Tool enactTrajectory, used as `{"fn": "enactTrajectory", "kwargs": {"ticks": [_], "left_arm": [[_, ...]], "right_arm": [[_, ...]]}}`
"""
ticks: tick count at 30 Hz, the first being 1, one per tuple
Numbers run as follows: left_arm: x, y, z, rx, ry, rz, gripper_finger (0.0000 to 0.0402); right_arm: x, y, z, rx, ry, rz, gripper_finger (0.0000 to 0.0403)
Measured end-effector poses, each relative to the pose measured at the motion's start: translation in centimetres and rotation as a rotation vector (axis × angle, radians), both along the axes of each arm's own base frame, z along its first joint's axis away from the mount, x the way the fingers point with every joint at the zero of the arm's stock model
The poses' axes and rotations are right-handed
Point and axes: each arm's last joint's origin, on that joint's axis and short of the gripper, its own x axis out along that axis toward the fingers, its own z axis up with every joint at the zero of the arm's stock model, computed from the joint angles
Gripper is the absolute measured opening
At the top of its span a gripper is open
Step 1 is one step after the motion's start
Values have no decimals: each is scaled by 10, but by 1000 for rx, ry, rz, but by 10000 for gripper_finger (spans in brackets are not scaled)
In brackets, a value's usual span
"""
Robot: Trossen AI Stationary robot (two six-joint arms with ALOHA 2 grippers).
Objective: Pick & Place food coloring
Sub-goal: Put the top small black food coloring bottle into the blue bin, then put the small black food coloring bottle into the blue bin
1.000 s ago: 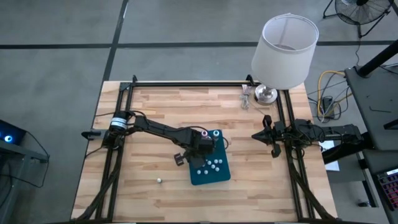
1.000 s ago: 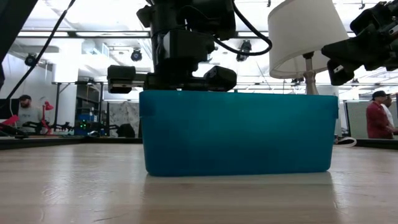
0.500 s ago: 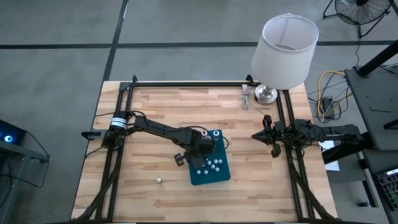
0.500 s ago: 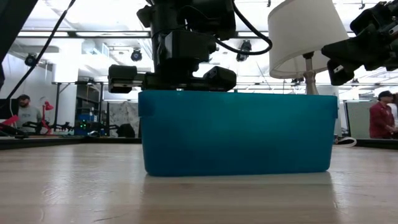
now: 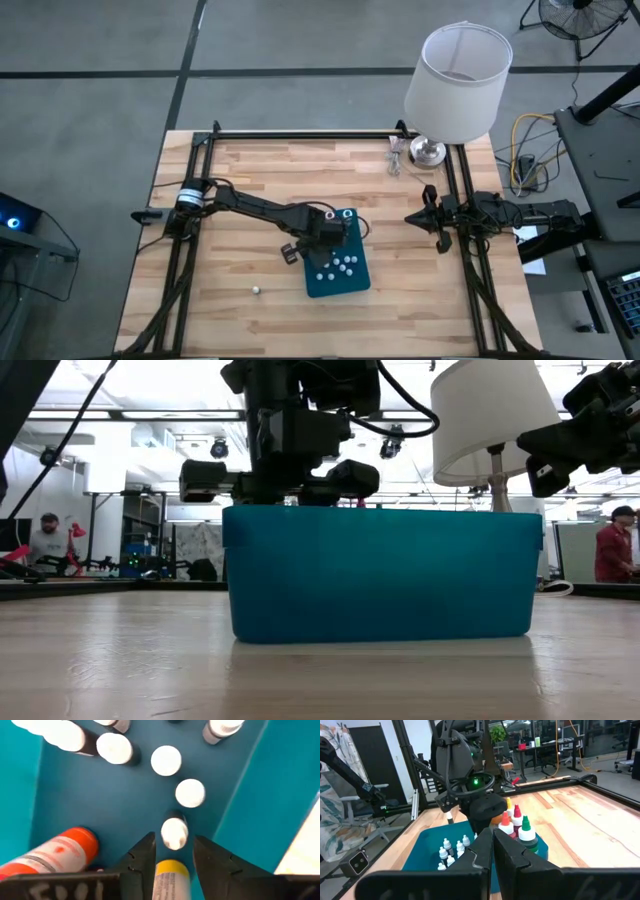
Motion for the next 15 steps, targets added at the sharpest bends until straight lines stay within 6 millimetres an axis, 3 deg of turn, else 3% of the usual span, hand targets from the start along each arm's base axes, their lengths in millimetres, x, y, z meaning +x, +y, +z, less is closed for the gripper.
{"fn": "enactTrajectory", "kwargs": {"ticks": [15], "left_arm": [[1, 0, 8, -6, 7, 14, 101]], "right_arm": [[0, 0, 0, 0, 0, 0, 9]]}}
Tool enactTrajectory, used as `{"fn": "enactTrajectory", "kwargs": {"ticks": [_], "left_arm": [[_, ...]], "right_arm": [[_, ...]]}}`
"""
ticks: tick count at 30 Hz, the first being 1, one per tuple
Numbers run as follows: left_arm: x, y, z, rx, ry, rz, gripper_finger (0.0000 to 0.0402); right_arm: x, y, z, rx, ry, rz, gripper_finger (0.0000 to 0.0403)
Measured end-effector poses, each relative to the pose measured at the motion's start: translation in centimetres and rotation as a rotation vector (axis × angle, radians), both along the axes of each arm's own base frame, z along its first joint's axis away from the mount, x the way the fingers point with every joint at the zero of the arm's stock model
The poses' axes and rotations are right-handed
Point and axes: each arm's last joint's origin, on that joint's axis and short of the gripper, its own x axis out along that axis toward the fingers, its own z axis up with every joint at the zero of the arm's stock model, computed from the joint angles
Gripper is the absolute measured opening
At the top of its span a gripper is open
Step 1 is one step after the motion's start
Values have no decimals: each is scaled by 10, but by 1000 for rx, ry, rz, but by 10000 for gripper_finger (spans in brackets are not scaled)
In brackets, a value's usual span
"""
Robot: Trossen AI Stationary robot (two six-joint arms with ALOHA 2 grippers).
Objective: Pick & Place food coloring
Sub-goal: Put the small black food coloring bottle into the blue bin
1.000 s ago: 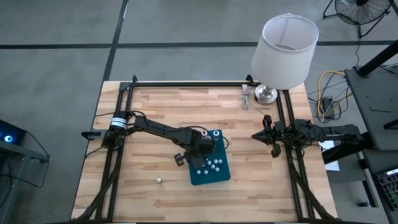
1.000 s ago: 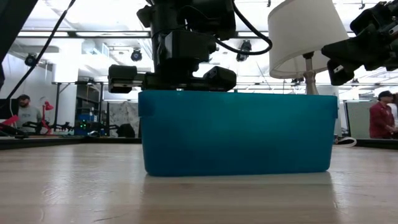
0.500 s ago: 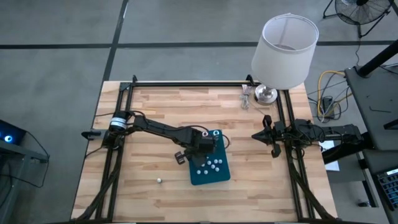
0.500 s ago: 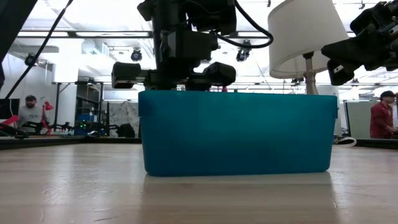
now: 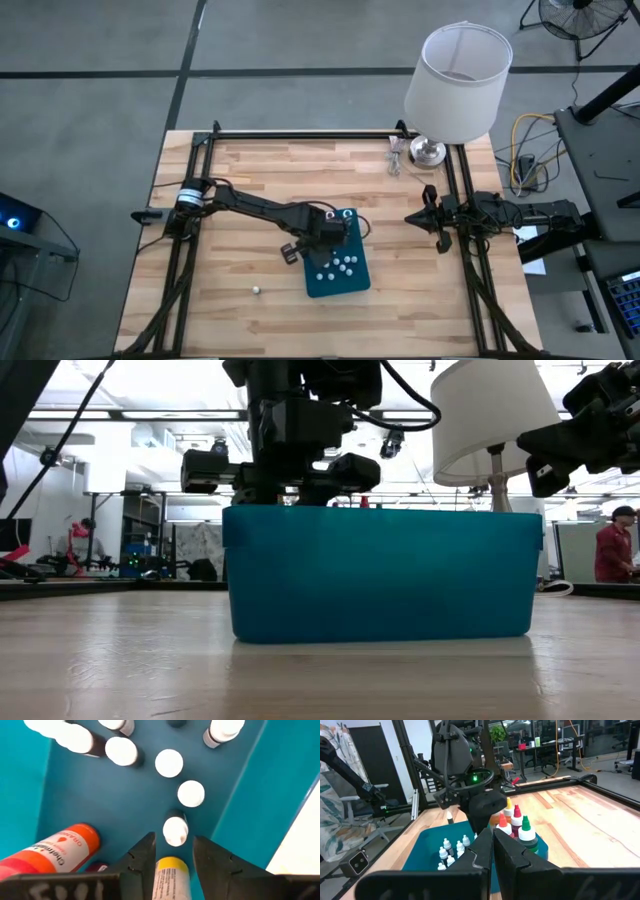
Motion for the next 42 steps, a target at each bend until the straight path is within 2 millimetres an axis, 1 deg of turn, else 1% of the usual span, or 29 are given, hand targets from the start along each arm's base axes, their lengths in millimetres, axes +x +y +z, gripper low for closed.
{"fn": "enactTrajectory", "kwargs": {"ticks": [4, 10, 12, 16, 23, 26, 30, 34, 42], "left_arm": [[0, -1, 7, -2, -14, -3, 101], [-5, -4, 31, -10, -47, 23, 101], [-9, -4, 39, -5, -27, 80, 101], [-20, -7, 61, -44, -26, 218, 101], [-45, -17, 85, -115, 11, 379, 101], [-54, -21, 93, -141, 36, 475, 101], [-65, -24, 100, -168, 74, 587, 101], [-77, -30, 108, -186, 102, 655, 101], [-102, -42, 102, -172, 152, 668, 101]], "right_arm": [[0, 0, 0, 0, 0, 0, 9], [0, 0, 0, 0, 0, 0, 9], [0, 0, 0, 0, 0, 0, 9], [0, 0, 0, 0, 0, 0, 9], [0, 0, 0, 0, -1, 0, 9], [0, 0, 0, 0, -1, 1, 9], [0, 0, 0, 0, -1, 2, 9], [0, 0, 0, 0, 2, 2, 9], [0, 0, 0, 0, 0, -1, 9]]}}
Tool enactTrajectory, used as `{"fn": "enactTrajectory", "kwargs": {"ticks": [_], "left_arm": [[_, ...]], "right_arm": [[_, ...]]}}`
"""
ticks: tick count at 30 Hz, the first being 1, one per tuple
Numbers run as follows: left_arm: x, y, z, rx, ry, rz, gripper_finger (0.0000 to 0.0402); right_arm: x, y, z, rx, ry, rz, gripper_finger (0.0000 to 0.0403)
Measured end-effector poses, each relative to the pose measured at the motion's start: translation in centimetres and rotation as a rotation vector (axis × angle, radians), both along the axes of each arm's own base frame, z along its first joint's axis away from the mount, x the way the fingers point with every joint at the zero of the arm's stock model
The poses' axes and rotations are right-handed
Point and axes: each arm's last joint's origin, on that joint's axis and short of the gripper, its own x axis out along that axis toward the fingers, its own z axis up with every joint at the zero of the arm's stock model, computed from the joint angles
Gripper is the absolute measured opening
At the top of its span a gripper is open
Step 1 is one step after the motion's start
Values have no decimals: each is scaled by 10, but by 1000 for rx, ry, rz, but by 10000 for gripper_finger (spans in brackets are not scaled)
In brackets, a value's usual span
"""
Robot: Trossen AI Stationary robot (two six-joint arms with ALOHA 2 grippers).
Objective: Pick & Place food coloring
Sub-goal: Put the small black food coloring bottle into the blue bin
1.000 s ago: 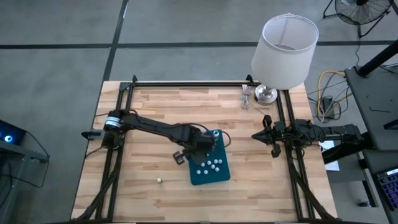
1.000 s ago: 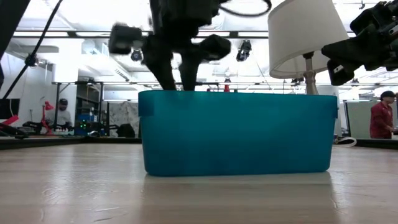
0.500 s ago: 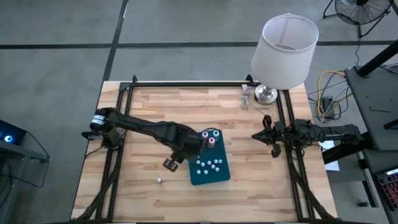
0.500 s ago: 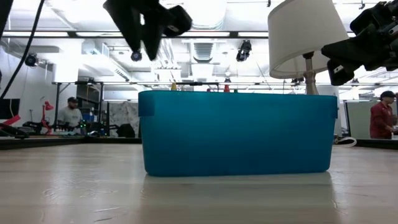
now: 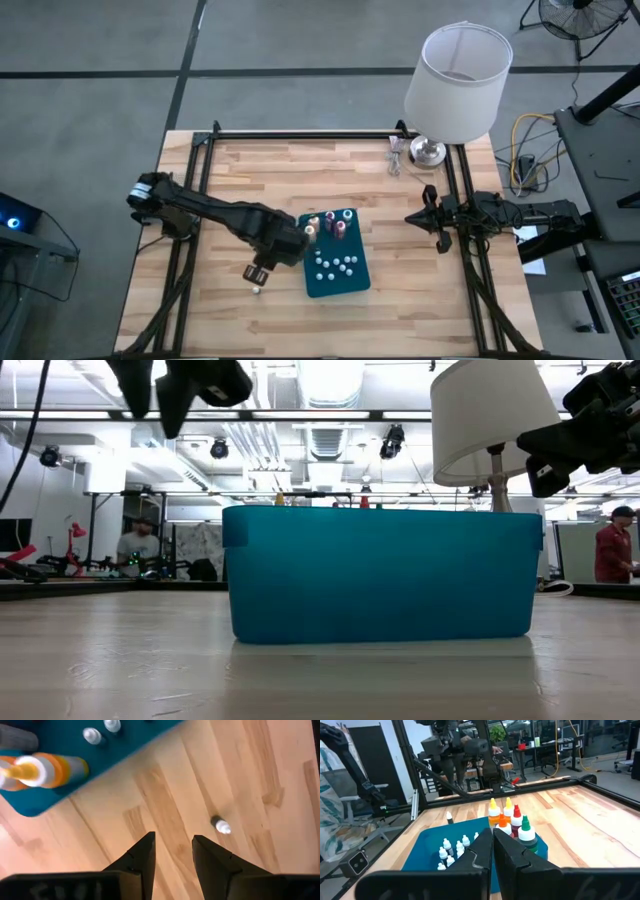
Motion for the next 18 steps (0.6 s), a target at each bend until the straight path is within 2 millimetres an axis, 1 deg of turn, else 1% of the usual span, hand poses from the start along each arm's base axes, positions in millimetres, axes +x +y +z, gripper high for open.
{"fn": "enactTrajectory", "kwargs": {"ticks": [4, 10, 18], "left_arm": [[-8, -5, -6, -3, 2, -4, 101], [-22, -11, -14, -27, -52, -18, 101], [-53, -19, -23, -65, -106, -34, 101]], "right_arm": [[0, 0, 0, 0, 0, 0, 9], [0, 0, 0, 0, 0, 1, 9], [0, 0, 0, 0, -1, 1, 9]]}}
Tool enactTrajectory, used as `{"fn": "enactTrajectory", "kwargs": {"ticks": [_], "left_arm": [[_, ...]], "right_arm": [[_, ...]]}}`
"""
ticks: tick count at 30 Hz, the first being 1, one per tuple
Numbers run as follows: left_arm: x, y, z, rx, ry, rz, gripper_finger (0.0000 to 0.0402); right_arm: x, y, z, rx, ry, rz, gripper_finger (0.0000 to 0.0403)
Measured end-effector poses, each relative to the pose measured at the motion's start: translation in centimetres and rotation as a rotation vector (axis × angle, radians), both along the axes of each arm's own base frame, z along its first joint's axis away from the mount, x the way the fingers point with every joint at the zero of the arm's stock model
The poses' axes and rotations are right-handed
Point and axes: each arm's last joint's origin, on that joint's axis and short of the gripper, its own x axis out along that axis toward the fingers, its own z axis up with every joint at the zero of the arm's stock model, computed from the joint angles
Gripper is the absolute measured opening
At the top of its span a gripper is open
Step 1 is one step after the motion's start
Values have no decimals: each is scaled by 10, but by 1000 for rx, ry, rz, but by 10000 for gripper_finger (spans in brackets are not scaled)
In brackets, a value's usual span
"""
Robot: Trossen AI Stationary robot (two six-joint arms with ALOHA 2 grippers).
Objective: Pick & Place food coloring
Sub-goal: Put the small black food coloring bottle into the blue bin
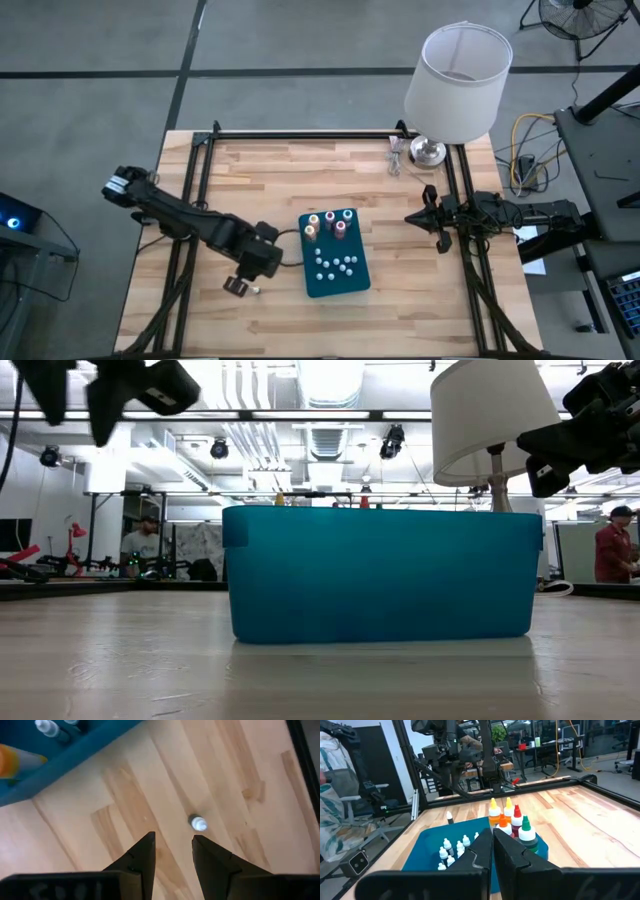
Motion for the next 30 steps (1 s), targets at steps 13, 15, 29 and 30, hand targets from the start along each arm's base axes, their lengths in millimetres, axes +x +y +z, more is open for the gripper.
{"fn": "enactTrajectory", "kwargs": {"ticks": [13, 15, 29, 30], "left_arm": [[-25, -10, -17, -49, -28, 14, 101], [-24, -11, -20, -61, -39, 30, 101], [-18, -16, -38, -132, -88, 63, 102], [-18, -17, -38, -132, -87, 62, 104]], "right_arm": [[0, 0, 0, 0, 1, 0, 9], [0, 0, 0, 0, 0, 0, 9], [0, 0, 0, 0, 0, 0, 8], [0, 0, 0, 0, 0, 0, 9]]}}
